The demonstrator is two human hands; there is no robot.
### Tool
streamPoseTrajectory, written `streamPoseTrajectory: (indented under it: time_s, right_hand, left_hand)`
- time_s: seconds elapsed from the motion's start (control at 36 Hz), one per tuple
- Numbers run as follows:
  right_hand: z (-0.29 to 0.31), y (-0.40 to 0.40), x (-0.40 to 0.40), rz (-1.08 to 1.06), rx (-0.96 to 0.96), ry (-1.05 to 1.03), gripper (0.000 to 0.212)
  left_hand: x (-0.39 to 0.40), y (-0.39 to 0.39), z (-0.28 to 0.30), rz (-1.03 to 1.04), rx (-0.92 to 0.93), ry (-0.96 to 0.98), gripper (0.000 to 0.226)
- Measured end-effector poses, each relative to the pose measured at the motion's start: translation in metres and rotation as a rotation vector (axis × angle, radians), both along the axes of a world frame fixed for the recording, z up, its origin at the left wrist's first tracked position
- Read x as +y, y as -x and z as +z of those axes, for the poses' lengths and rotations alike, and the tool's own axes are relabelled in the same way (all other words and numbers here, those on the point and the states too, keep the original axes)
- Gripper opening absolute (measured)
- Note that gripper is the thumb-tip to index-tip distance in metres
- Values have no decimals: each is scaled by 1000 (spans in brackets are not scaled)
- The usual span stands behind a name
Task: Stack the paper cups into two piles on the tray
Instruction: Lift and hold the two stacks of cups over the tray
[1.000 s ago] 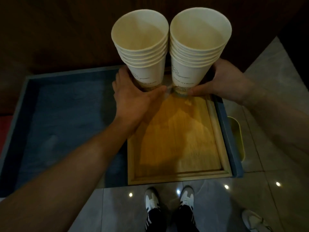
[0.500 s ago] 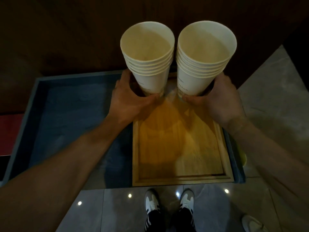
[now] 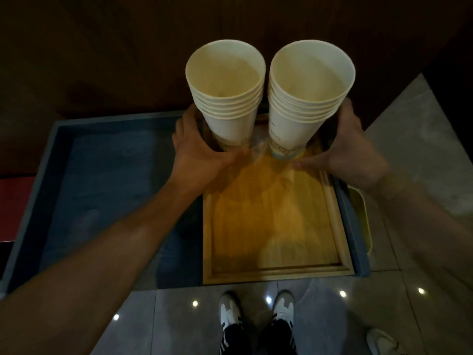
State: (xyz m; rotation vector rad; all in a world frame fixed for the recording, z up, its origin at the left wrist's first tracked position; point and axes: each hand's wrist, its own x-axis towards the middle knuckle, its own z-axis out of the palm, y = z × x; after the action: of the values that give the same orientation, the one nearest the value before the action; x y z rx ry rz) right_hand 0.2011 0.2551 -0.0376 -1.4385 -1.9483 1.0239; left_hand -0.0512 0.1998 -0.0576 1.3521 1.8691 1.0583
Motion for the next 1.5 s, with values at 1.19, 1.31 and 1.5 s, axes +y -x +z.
streamPoseTrajectory:
  time_s: [1.19,1.31,1.5]
  right_hand:
    - [-8,0,2,-69,34,63,128]
    - [-4,-2,14,34,-4,110,125]
    - [-9,4,15,24,6,18,98]
  left_hand:
    - [-3,-6,-1,17,-42,33,108]
    - [0,-14,-2,105,3,-19,101]
    - [5,-15,-4,94,-3,-34,90]
